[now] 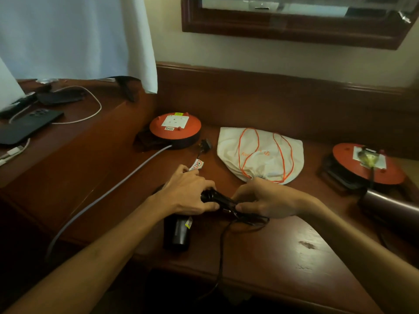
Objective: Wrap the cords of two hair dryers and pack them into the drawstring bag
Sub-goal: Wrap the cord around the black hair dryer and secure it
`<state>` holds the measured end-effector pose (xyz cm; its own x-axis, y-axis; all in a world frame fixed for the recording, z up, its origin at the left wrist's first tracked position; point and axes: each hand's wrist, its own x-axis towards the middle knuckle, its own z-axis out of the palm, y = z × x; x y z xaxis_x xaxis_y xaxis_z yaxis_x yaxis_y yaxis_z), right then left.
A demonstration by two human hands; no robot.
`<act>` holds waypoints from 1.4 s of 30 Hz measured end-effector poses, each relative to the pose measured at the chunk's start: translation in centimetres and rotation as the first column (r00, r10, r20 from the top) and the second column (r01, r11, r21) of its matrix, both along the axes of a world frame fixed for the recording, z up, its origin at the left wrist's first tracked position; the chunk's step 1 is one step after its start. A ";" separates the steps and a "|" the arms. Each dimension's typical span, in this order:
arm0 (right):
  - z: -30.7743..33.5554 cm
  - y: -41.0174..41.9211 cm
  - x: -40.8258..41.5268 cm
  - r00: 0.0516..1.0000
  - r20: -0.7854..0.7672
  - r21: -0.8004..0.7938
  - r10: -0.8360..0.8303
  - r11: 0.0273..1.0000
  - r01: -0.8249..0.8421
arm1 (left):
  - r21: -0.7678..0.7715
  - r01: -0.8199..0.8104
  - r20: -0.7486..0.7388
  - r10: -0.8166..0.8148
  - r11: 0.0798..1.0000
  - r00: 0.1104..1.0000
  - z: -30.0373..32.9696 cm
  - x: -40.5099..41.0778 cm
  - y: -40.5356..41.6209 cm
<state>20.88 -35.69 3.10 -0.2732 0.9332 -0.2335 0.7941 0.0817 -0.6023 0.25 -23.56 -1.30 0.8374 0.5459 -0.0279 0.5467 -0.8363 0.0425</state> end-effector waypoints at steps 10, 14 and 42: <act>-1.3 -4.1 -2.5 0.999 -0.032 0.307 -0.041 0.951 0.049 | -0.212 -0.150 0.295 0.209 0.966 0.932 -0.2 -1.7 0.5; -3.1 -4.5 -6.1 0.988 -0.157 0.360 0.001 0.931 0.056 | -0.352 -0.153 0.416 0.301 0.923 0.858 -0.2 -2.9 0.7; -3.3 8.6 -1.0 0.982 -0.110 0.119 -0.152 0.979 0.164 | -0.399 -0.067 0.396 0.238 0.914 0.887 -0.3 -3.8 0.6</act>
